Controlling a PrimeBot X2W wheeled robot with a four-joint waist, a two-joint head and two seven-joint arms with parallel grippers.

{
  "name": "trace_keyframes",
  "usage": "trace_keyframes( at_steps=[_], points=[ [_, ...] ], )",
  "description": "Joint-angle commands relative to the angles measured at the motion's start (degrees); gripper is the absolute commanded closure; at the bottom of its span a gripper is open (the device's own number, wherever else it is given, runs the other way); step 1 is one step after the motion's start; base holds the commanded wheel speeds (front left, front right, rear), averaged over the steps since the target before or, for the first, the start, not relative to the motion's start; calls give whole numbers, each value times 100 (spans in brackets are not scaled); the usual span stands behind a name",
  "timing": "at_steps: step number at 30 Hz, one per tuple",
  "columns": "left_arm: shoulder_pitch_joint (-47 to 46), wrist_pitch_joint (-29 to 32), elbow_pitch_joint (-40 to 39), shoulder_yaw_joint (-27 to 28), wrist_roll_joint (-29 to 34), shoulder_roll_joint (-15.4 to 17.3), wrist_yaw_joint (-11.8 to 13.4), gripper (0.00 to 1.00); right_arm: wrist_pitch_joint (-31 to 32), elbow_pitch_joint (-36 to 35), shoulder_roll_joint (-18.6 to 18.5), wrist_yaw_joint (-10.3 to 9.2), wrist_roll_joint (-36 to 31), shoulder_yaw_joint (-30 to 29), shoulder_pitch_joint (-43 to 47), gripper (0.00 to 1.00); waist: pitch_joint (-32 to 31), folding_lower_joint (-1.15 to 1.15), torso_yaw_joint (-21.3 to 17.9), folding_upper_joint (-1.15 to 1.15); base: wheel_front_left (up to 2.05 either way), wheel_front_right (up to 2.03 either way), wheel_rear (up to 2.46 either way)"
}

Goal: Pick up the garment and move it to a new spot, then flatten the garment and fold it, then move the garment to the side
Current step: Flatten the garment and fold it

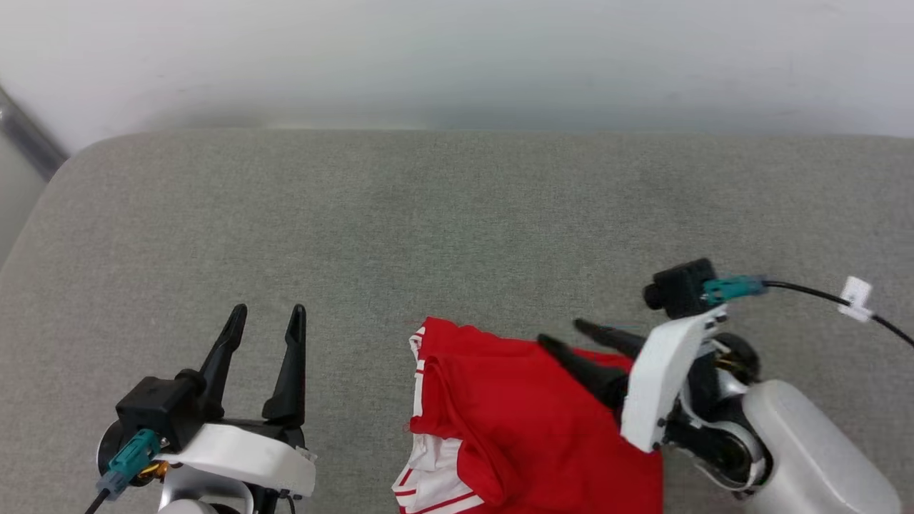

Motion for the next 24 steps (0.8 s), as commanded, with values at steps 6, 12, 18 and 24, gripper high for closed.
trace_keyframes(
  at_steps=[6,12,18,24],
  points=[
    [224,-58,71,90,-28,-4,107,0,-958,-82,-303,-2,-1672,-1055,544,0,-208,0,-306,0,0,0,0],
    [409,-82,183,171,-89,-12,157,0,-1610,-533,-62,-1,-2725,-2440,1254,0,-421,0,-527,0,0,0,0],
    [602,-111,345,283,-58,-38,321,0,-1908,-1252,293,-1,-3186,-3228,1846,0,-674,0,-641,0,0,0,0],
    [789,-126,408,408,70,60,443,0,-1886,-2001,663,-1,-3531,-3325,2375,0,-770,0,-633,0,0,0,0]
  ],
)
